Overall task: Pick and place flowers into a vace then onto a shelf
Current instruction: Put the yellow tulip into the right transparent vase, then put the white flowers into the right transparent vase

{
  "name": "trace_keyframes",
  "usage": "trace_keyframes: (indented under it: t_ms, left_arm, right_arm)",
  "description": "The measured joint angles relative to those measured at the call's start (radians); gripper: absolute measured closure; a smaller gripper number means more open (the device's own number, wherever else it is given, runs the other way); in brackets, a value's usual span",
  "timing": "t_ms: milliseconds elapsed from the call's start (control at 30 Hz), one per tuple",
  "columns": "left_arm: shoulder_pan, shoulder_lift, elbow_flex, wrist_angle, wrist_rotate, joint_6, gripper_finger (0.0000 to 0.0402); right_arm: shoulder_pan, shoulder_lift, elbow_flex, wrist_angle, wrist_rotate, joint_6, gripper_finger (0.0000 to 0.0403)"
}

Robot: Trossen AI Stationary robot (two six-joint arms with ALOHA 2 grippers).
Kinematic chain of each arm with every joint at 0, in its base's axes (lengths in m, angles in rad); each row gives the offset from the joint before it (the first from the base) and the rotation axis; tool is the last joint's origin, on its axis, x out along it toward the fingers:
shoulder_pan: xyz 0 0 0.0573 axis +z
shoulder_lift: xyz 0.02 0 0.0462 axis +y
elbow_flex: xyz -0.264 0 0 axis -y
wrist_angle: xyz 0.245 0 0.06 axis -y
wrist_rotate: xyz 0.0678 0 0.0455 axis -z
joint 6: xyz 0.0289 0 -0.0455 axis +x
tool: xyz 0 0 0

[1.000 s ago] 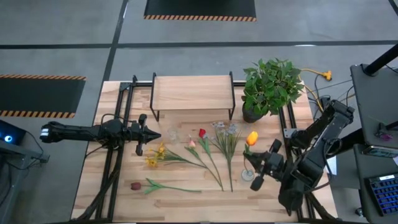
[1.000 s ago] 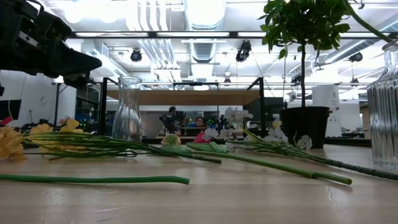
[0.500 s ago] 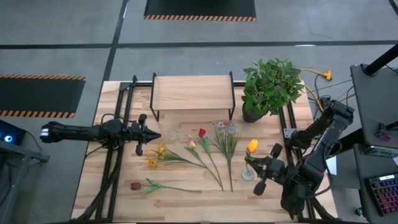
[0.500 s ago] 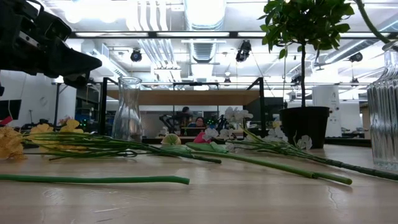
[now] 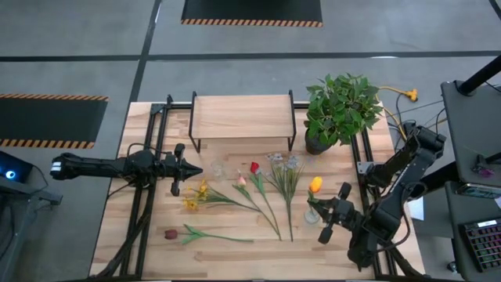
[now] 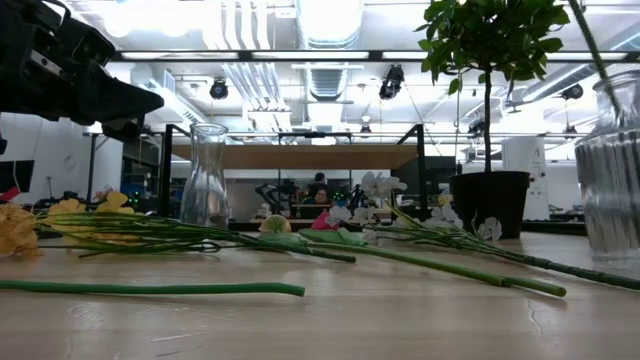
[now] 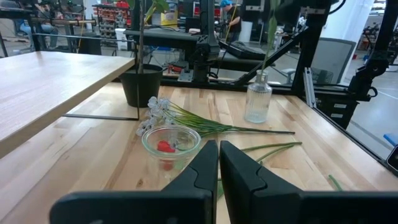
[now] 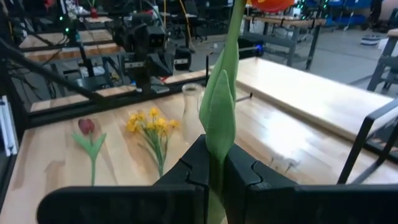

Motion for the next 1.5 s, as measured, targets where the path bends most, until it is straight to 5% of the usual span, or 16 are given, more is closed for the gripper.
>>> trace_keyframes:
  t_ms: [867,1500]
  left_arm:
    - [0.0,0.0,0.0,0.0,0.0,0.0,0.0402]
    - [0.0,0.0,0.0,0.0,0.0,0.0,0.0402]
  right_arm:
    - [0.054,0.0,-0.021,0.017,-0.042,0.006,0.0386]
    - [0.054,-0.098,0.038,0.011,-0.292,-0.056,0.0204]
